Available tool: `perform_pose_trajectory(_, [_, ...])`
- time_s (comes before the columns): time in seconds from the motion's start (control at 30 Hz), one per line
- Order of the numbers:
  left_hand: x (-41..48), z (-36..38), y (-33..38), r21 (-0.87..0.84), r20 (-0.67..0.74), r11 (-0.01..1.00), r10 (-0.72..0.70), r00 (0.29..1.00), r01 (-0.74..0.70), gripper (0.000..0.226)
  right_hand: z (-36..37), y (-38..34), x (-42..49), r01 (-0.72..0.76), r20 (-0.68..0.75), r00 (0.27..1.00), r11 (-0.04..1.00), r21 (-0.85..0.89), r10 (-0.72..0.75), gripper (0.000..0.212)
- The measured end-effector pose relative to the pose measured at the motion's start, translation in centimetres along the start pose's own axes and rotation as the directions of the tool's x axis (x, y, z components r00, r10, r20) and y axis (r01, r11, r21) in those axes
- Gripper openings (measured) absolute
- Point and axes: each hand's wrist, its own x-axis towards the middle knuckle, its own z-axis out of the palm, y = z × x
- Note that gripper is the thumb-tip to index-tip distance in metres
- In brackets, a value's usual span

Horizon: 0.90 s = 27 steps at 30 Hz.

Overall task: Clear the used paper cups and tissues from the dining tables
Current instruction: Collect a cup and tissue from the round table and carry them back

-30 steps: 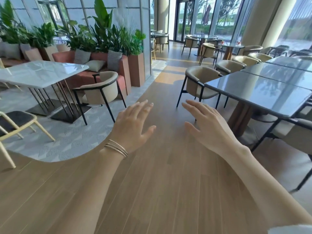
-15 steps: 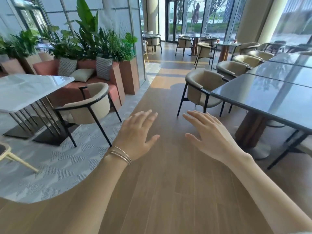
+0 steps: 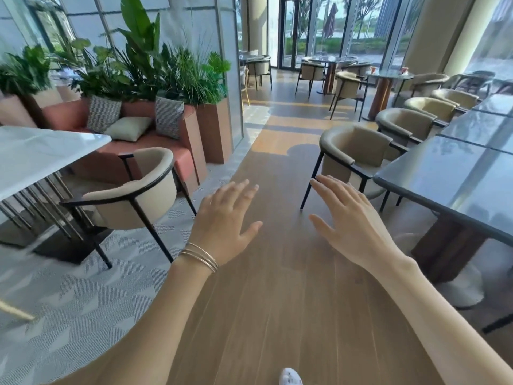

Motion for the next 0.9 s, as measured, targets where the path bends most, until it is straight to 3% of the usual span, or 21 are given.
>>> perform_pose_trajectory(0.3, [20.9,4.5,-6.1,0.028,-0.085,0.999,-0.029,0.996,0.031,0.062,5.0,10.3,20.3,0.066,0.015,0.998,0.997,-0.038,-0.066,0.058])
perform_pose_trajectory(0.5, [30.3,9.0,-9.7,0.010,-0.188,0.999,0.051,0.981,-0.050,0.056,9.5,14.5,30.3,0.102,-0.052,0.993,0.995,0.000,-0.102,0.056])
perform_pose_trajectory(0.67, [35.7,16.7,-13.8,-0.033,-0.038,0.999,0.017,0.999,-0.018,0.058,17.3,18.2,35.6,0.082,0.010,0.997,0.996,0.015,-0.082,0.055])
perform_pose_trajectory(0.9, [45.8,26.2,-21.0,-0.083,0.168,0.995,0.074,0.983,-0.060,0.057,28.3,23.1,44.6,-0.002,0.253,0.967,1.000,-0.023,0.007,0.055])
